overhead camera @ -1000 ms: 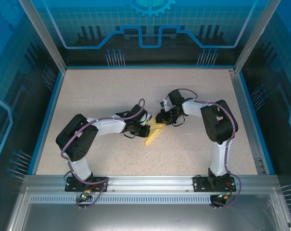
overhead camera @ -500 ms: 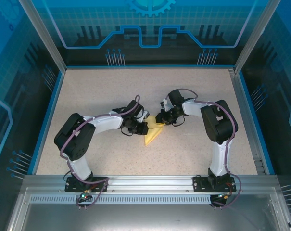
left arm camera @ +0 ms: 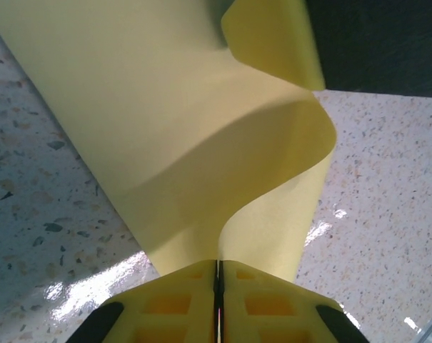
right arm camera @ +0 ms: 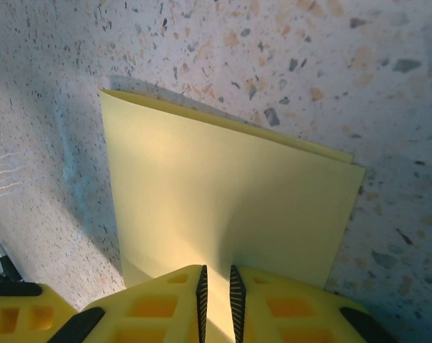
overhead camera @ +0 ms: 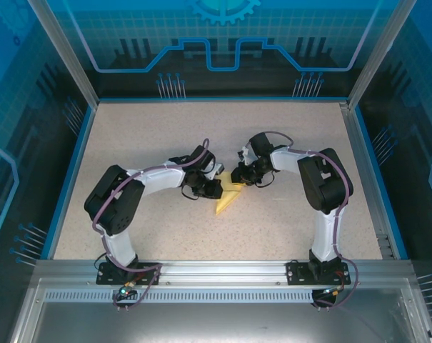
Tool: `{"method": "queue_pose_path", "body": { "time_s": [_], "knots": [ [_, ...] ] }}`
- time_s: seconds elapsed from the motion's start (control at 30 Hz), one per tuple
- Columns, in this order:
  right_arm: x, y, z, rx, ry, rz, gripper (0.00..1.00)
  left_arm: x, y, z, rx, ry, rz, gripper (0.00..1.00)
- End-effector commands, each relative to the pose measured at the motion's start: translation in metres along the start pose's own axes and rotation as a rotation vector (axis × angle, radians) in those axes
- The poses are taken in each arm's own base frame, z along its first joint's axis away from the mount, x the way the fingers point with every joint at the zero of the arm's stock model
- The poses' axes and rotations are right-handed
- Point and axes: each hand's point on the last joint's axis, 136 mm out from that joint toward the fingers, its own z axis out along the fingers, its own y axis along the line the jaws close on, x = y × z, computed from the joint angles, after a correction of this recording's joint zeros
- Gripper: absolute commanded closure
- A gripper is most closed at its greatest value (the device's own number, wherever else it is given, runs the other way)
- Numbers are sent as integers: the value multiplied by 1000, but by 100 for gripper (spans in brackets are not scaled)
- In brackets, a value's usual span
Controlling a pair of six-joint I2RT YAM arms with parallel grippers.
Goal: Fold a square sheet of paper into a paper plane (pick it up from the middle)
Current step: Third fold the triangle at the center of the table.
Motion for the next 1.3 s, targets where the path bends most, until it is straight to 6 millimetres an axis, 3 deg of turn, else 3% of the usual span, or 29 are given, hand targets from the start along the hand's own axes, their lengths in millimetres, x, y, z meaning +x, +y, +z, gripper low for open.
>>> {"method": "queue_pose_path", "body": {
  "time_s": [0.0,1.27],
  "knots": [
    [15,-18,16,70,58,40,80,2,-1,0,11,34,-6,90],
    [17,-20,19,71,63,48,80,-3,12,10,-42,31,21,88]
  ]
}}
